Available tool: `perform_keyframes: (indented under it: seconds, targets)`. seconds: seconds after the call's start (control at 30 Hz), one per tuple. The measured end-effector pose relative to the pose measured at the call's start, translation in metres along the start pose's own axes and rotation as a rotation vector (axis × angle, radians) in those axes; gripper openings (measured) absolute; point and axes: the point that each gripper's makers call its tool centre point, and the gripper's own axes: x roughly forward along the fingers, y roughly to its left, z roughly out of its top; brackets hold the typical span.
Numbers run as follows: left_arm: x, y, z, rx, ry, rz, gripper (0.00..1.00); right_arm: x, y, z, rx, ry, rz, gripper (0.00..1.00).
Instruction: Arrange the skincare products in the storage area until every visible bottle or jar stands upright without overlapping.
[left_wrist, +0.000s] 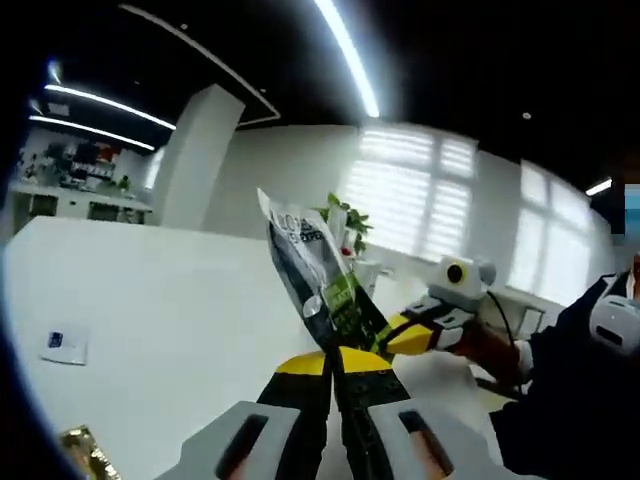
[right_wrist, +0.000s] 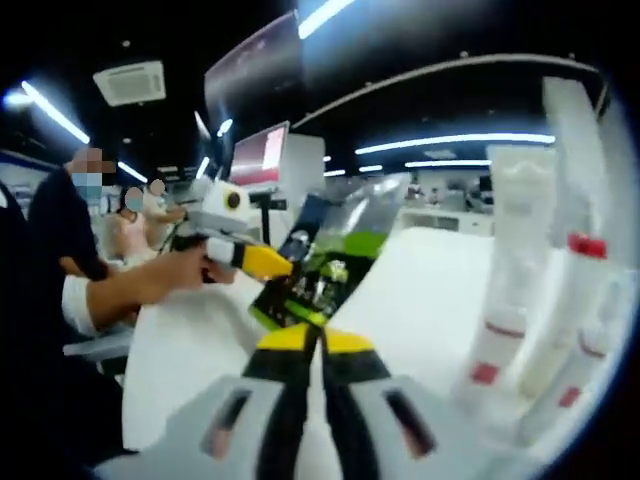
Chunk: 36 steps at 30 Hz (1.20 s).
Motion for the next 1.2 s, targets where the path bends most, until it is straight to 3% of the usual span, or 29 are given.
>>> perform_keyframes:
  seconds: [0.27,0.47,0.67,0.9,1.2]
  targets:
    - [0.016,-0.012,-0.023,0.048,0.094,0.027,0.0,-0.014,0.004,-0.022,-0.047,0.093,-0.001,0.04]
    - [0.027,-0.012,-0.038,0.157,0.175,0.084,0.0,-0.018,0.001,-0.034,-0.082,0.154,-0.009,0.05]
    - [0.034,-0.013,-0.042,0.183,0.19,0.097,0.0,-0.024,-0.004,-0.039,-0.107,0.177,-0.024,0.06]
    - [0.043,-0.01,-0.047,0.266,0.223,0.146,0.01,-0.03,-0.009,-0.044,-0.159,0.205,-0.047,0.07]
    - [0.047,0.003,-0.051,0.307,0.27,0.178,0.01,-0.037,-0.015,-0.046,-0.217,0.241,-0.08,0.1]
